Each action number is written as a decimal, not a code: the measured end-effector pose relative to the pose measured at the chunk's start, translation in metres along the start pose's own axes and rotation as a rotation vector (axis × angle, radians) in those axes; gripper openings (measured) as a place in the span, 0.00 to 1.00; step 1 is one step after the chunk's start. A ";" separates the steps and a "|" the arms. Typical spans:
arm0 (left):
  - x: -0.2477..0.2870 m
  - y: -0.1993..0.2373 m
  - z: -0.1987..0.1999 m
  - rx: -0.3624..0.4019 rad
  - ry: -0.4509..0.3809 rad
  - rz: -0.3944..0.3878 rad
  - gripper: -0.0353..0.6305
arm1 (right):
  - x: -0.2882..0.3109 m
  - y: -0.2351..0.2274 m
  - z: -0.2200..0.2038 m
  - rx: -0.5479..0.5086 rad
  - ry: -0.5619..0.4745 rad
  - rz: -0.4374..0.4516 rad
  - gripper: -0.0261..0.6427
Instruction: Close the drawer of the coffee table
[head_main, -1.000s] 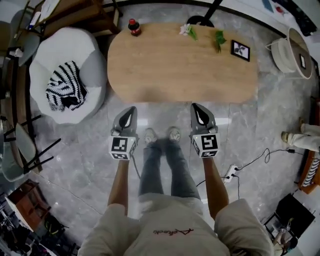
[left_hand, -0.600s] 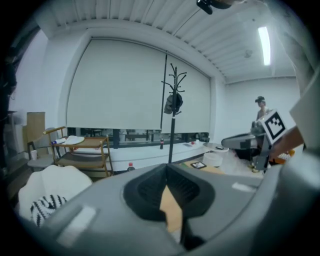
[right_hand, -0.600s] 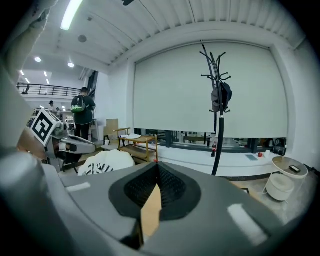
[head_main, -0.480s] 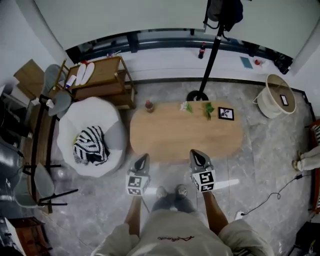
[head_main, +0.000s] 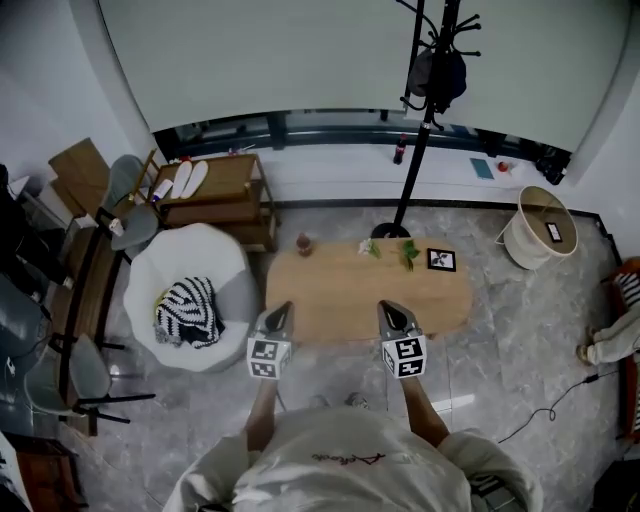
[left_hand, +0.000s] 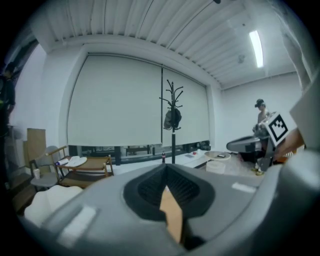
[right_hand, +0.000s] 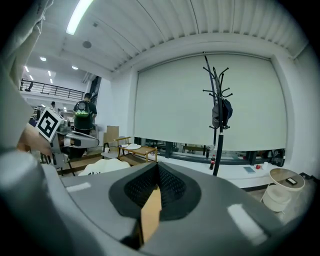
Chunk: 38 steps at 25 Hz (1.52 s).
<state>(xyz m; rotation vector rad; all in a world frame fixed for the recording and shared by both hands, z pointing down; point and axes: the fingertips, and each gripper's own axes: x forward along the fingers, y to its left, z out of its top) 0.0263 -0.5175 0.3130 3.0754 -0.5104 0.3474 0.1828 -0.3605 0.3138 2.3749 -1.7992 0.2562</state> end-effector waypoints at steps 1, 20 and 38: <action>0.000 0.002 0.005 0.004 -0.006 0.002 0.05 | 0.000 -0.004 0.006 -0.003 -0.009 -0.007 0.05; -0.003 0.016 0.035 -0.003 -0.043 0.008 0.05 | 0.004 -0.003 0.039 -0.033 -0.049 -0.015 0.05; -0.001 0.002 0.035 0.018 -0.036 -0.024 0.05 | 0.003 0.002 0.036 -0.022 -0.051 -0.016 0.05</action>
